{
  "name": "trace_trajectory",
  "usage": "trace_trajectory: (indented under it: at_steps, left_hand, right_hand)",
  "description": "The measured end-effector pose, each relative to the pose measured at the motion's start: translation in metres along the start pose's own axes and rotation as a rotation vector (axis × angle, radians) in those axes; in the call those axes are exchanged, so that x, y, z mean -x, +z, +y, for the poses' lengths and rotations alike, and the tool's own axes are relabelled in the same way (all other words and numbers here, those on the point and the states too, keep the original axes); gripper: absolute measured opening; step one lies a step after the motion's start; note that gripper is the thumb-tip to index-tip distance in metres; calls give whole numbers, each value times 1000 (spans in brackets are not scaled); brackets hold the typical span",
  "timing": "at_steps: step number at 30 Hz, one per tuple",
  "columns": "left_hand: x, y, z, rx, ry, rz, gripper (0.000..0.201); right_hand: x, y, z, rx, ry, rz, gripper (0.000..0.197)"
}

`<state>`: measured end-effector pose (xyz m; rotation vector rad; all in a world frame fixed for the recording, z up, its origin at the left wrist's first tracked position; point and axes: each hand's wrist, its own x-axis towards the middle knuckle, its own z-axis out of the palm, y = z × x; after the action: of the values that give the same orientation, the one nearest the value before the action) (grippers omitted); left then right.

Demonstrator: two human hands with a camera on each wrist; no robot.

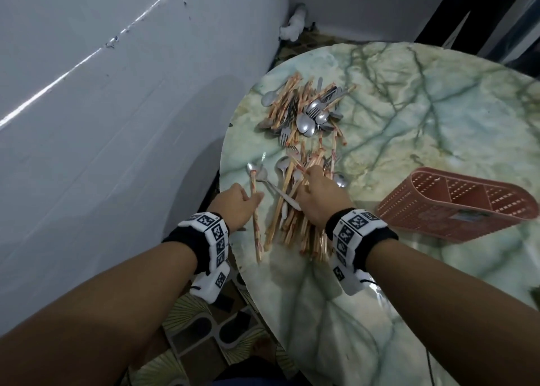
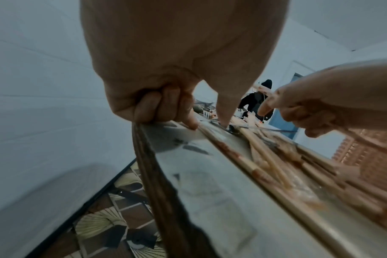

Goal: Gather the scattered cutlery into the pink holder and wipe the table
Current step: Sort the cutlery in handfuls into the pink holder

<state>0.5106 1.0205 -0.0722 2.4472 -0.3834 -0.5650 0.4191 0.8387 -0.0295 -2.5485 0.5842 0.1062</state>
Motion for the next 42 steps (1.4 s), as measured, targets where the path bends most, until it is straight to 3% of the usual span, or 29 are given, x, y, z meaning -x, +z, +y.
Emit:
trace_trajectory:
  at_steps: [7,12,17,20,22,26,32,36,39,42]
  left_hand:
    - [-5,8,5,-100,-27,-85,23]
    - [0,6,7,6,-40,-43,27]
    - [12,8,10,74,41,-8,21]
    - [11,14,25,84,46,-49,35]
    - [7,24,35,54,82,-86,42]
    - [1,33,46,24,131,-78,34]
    - [2,24,37,-53,207,-71,32]
    - [7,14,34,-16,167,-19,26]
    - [7,7,34,81,96,41,23]
    - [1,8,35,107,62,8,23]
  right_hand:
    - [-10,23,-19,315,-91,-75,36]
    - [-16,15,-18,157,-39,-135,21]
    - [-2,0,-12,-179,11,-7,15]
    - [9,-3,-3,-276,75,86,29]
    - [14,-6,6,-277,141,87,30]
    - [23,-6,21,-315,232,101,15]
    - [14,8,26,-203,230,84,27]
    - [7,13,27,-78,236,21,37]
    - [7,13,26,-44,229,13,31]
    - [11,12,24,-66,256,11,28]
